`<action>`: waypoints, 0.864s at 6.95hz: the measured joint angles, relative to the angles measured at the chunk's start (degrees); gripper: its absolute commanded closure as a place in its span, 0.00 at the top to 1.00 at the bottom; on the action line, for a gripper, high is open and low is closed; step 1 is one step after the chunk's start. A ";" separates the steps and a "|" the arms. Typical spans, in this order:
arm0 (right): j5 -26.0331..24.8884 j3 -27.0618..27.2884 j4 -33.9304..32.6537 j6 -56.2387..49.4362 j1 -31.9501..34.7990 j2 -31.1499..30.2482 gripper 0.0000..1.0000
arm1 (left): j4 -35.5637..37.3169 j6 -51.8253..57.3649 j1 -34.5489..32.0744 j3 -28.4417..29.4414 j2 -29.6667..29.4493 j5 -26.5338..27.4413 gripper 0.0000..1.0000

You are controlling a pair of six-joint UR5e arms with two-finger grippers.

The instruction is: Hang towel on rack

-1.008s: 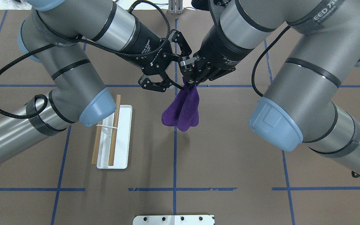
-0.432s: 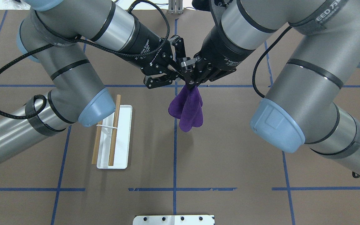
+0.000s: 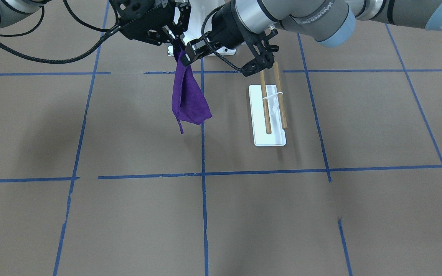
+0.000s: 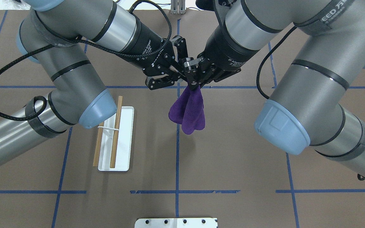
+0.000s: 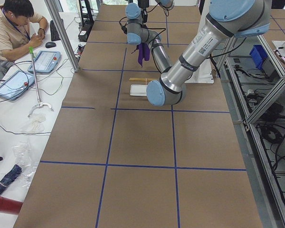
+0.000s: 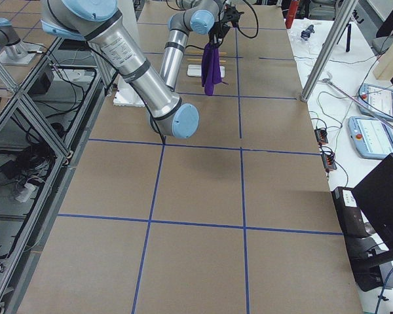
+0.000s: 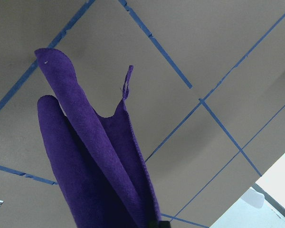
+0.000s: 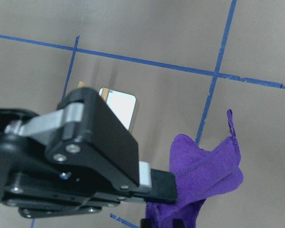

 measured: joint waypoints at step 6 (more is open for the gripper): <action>0.29 12.71 -0.03 -0.15 8.42 -16.79 1.00 | -2.98 3.32 -0.31 -7.84 9.09 0.44 0.00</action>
